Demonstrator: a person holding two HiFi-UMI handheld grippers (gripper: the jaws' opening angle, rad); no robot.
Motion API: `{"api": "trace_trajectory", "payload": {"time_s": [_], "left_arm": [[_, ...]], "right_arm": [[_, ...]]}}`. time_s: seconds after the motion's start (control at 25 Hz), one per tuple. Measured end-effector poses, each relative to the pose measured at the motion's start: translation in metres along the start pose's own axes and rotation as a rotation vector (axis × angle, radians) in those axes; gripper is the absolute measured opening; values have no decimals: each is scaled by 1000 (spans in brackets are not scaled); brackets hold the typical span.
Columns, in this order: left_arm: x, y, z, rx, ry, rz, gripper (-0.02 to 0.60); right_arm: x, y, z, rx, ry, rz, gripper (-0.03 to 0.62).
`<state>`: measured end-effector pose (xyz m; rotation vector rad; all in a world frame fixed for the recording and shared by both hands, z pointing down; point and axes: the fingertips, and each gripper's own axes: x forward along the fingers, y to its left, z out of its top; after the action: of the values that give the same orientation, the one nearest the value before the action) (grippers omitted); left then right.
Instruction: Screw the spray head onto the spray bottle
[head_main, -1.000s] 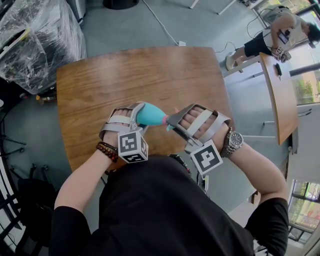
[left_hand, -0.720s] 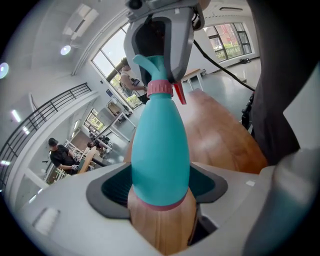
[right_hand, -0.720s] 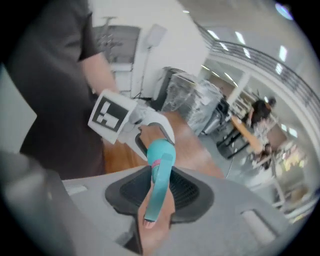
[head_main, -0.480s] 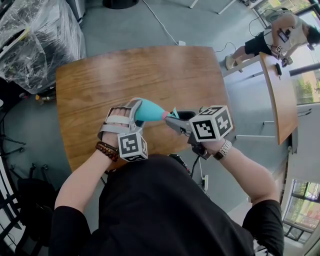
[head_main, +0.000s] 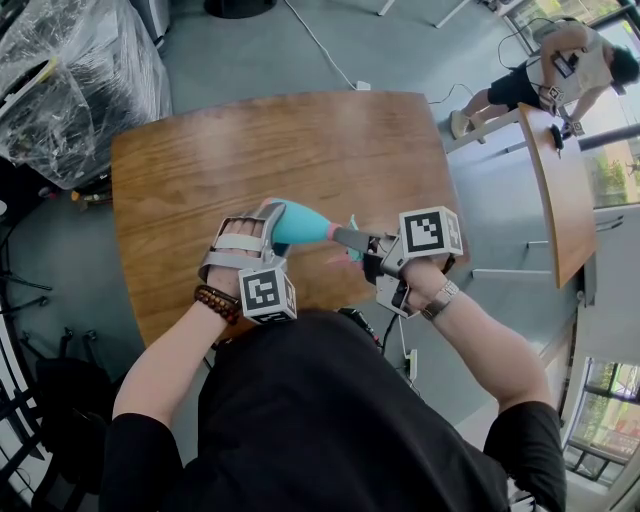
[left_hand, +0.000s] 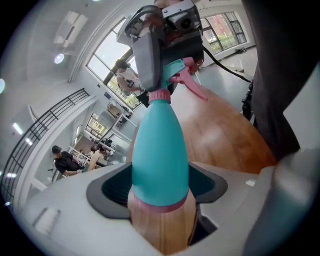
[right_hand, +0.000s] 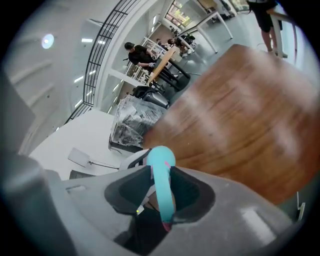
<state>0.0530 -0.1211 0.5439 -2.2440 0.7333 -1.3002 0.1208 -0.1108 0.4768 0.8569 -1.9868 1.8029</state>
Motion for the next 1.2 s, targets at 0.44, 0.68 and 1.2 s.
{"api": "trace_trajectory", "payload": {"time_s": [0.44,0.68,1.2], "left_arm": [[5,-2,-4,-199,-56,-78,367],[4,-12,-15,-274,-116,-190,368],[-16,-32,-14,-170,-177,-482,370]], "right_arm": [[-4,22,5,-255,18,-34,227],[-33,59,17,-878,-36,-114,253],[-24,33,-38,-2681,355,-509,250]]}}
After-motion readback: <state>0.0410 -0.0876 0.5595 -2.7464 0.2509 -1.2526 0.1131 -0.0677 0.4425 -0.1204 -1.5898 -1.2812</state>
